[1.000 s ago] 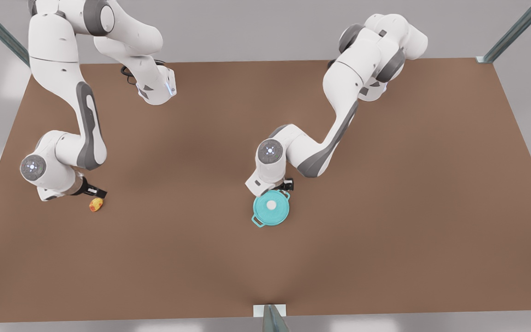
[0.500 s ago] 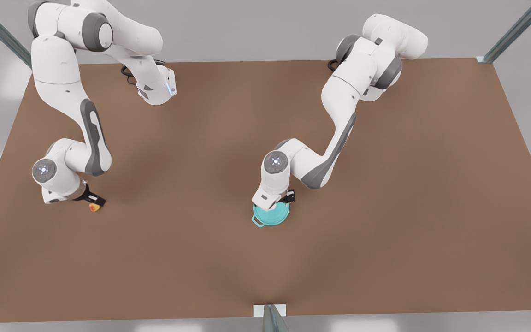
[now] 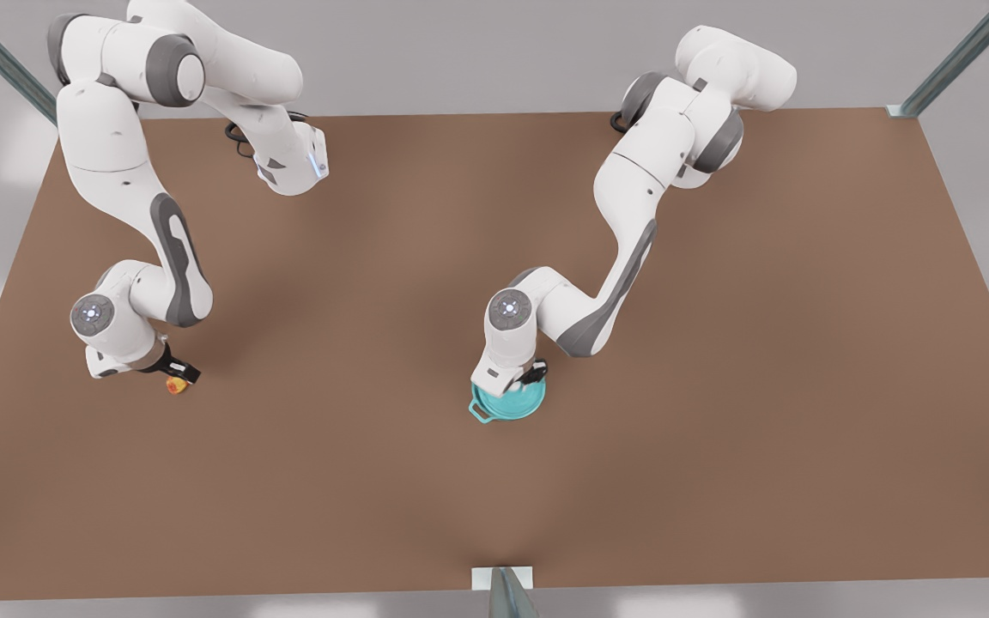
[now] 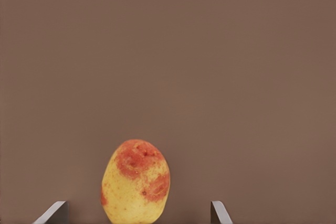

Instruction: Open the pot lid and put the potato into the pot

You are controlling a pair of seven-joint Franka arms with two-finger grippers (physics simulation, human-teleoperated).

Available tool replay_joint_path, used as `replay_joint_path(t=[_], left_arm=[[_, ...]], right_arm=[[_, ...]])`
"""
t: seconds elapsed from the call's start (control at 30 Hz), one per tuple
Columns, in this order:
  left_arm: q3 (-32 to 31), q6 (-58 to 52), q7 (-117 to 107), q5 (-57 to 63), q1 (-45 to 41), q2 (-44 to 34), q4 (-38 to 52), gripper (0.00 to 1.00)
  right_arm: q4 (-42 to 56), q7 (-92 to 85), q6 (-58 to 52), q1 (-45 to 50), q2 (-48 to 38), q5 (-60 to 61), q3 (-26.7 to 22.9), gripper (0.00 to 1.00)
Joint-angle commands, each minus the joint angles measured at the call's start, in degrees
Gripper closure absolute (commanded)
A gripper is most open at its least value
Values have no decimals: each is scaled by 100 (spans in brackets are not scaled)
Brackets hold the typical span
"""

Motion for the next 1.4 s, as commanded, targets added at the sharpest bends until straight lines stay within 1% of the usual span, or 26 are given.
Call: replay_joint_path(t=[0.0, 0.03, 0.07, 0.17, 0.2, 0.27, 0.33, 0.47, 0.57, 0.6, 0.63, 0.67, 0.7, 0.77, 0.8, 0.87, 0.9, 0.93, 0.97, 1.0, 1.03, 1.1, 1.17, 1.23, 1.27, 1.37], left_arm=[[1, 19, -246, -21, 0, -17, 6, 68], [10, -95, -97, -21, 17, -87, 15, 68], [45, -446, 342, -21, 52, -122, 41, 68], [1, -1650, 2337, -74, 948, -509, 138, 68], [10, -1738, 3049, -65, 1344, -526, 138, 68], [1, -1712, 4201, -74, 2205, -518, 138, 68], [-43, -1545, 4245, -179, 2575, -456, 138, 68], [-16, -1176, 4281, -223, 2830, -157, 129, 67], [-25, -298, 4035, -390, 2821, 264, 129, 67], [-25, -157, 4061, -390, 2821, 309, 129, 66], [-25, -86, 4052, -381, 2812, 300, 138, 54], [-16, -86, 4061, -381, 2795, 274, 138, 0], [-8, -104, 4087, -381, 2795, 212, 138, 0], [10, -209, 4536, 23, 2795, 54, 138, 0], [-8, -604, 4571, 14, 2795, -139, 138, 0], [1, -1728, 5282, 6, 2847, -833, 138, 0], [-17, -3097, 5319, -370, 2935, -1665, 85, 0], [10, -3742, 4905, -785, 2944, -2746, -772, 0], [10, -2668, 4905, -1004, 2944, -3912, -2393, 0], [19, -1888, 5035, -1155, 2953, -4543, -3291, 0], [45, -1993, 5650, -1137, 2962, -4446, -3123, 0], [107, -2046, 5705, -1155, 3181, -4394, -3167, 0], [107, -2221, 5757, -1128, 3199, -4033, -2534, 0], [124, -2257, 5959, -1181, 3374, -4033, -2525, 0], [124, -2222, 5968, -1199, 3489, -4024, -2508, 0], [89, -2222, 5959, -1163, 3445, -3980, -2508, 0]], right_arm=[[4, -352, 95, -18, -4, 3, 34, 0], [4, -352, 95, -18, -4, 3, 52, 0], [4, -352, 95, -18, -4, 3, 52, 0], [22, -361, 95, -27, 58, 3, 52, 0], [31, -361, 95, -27, 58, 3, 52, 0], [48, -378, 104, -71, 75, -6, 52, 0], [57, -370, 253, -71, 172, -15, 52, 0], [66, -370, 271, -106, 198, -15, 60, 0], [154, -361, 271, -106, 216, -6, 60, 0], [198, -334, 262, -106, 260, -6, 96, 0], [224, -308, 262, -106, 269, 3, 104, 0], [233, -299, 262, -106, 269, 3, 113, 0], [242, -299, 262, -106, 286, 12, 113, 0], [277, -290, 262, -106, 304, 29, 157, 0], [286, -282, 262, -106, 313, 20, 157, 0], [277, -264, 271, -185, 321, 20, 218, 0], [277, -264, 271, -238, 330, 20, 289, 1], [259, -238, 419, -238, 409, 29, 289, 0], [242, -238, 456, -238, 409, 38, 298, 0], [224, -220, 456, -238, 409, 29, 298, 0], [198, -220, 456, -238, 409, 29, 298, 0], [171, -220, 456, -238, 409, 29, 298, 1], [171, -211, 456, -238, 409, 29, 298, 9], [171, -211, 447, -273, 400, 20, 298, 15], [171, -220, 447, -273, 392, 20, 298, 15], [171, -220, 412, -282, 374, 20, 298, 19]])
